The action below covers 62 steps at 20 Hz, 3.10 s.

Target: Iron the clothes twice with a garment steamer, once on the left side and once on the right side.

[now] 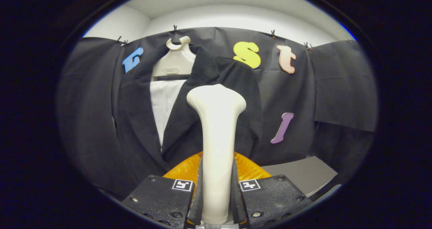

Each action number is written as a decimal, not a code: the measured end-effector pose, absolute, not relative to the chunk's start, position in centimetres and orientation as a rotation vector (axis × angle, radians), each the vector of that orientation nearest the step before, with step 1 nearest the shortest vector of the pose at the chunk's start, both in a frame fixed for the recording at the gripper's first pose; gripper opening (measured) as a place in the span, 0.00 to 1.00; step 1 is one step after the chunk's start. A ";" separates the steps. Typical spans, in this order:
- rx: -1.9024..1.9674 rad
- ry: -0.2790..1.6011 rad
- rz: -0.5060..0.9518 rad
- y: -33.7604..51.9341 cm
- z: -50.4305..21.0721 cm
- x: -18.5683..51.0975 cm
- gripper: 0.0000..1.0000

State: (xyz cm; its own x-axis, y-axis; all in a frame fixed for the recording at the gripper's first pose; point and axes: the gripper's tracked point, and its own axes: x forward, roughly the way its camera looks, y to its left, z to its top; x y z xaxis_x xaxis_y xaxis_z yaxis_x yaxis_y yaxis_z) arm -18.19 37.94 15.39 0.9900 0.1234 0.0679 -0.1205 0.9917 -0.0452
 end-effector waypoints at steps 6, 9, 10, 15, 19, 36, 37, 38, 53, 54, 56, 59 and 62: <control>-0.053 -0.025 0.112 37.5 10.5 -18.0 0.37; -0.069 0.001 0.117 37.5 8.0 -17.9 0.37; -0.072 0.004 0.115 37.6 7.3 -17.9 0.37; -0.081 0.031 0.093 37.4 4.2 -17.5 0.37; -0.086 0.052 0.089 37.5 1.8 -17.5 0.37; -0.153 0.161 0.044 37.3 -9.0 -18.2 0.37; -0.157 0.165 0.044 37.3 -9.4 -18.1 0.37; -0.163 0.168 0.047 37.4 -9.8 -18.1 0.37; -0.183 0.319 0.081 36.9 -20.0 -18.1 0.37; -0.186 0.332 0.086 36.8 -20.8 -18.2 0.37; -0.176 0.360 0.093 36.7 -22.2 -18.4 0.37; -0.154 0.394 0.095 36.4 -23.4 -18.6 0.37; -0.123 0.389 0.089 36.1 -22.5 -18.9 0.37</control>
State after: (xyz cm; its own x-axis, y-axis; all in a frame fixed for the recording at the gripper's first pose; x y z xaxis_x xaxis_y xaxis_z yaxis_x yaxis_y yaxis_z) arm -18.86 36.08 -22.51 0.9214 0.0630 -0.3835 -0.1103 0.9886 -0.1028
